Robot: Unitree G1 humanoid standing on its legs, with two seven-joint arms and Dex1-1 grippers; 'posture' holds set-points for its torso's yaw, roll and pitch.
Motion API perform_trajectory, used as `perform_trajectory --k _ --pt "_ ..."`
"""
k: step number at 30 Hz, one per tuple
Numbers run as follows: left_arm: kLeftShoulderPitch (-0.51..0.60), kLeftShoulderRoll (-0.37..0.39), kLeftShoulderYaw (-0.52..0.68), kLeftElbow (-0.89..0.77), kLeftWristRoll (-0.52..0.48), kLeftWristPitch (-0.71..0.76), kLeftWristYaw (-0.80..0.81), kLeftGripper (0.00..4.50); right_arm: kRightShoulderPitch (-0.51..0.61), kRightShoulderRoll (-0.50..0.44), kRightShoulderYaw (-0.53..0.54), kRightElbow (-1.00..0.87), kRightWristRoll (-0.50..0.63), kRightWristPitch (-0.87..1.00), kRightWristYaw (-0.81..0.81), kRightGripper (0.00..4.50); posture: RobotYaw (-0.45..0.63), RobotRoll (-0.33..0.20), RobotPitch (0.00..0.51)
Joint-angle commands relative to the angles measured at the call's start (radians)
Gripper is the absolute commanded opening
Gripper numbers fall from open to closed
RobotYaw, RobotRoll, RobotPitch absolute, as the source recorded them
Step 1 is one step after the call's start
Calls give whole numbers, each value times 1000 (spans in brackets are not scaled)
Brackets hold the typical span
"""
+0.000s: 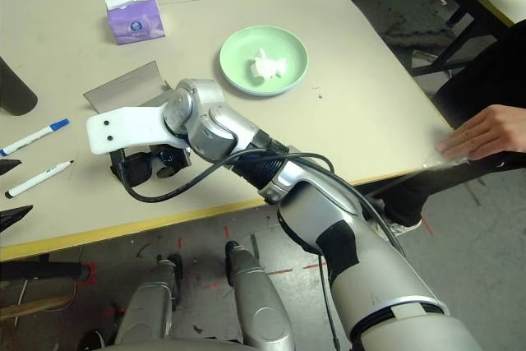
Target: Organize and tidy the items on the table.
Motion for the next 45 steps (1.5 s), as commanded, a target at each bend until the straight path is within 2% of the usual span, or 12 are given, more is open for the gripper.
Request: perform_trajectory --k 1,38,41,45 --pt "20 -10 4 -15 0 9 3 4500 2 9 17 -1 -16 -10 20 4480 -82 0 274" --pt "22 -18 3 -89 -15 58 56 4500 29 90 -30 54 -14 -28 -31 4480 -70 0 280" --pt "20 -20 8 -96 -23 63 62 4500 36 87 -33 48 -12 -24 -28 3613 -67 0 281" --pt "18 -20 14 -106 -32 67 70 4500 46 80 -37 35 -11 -19 -22 2050 -57 0 277"
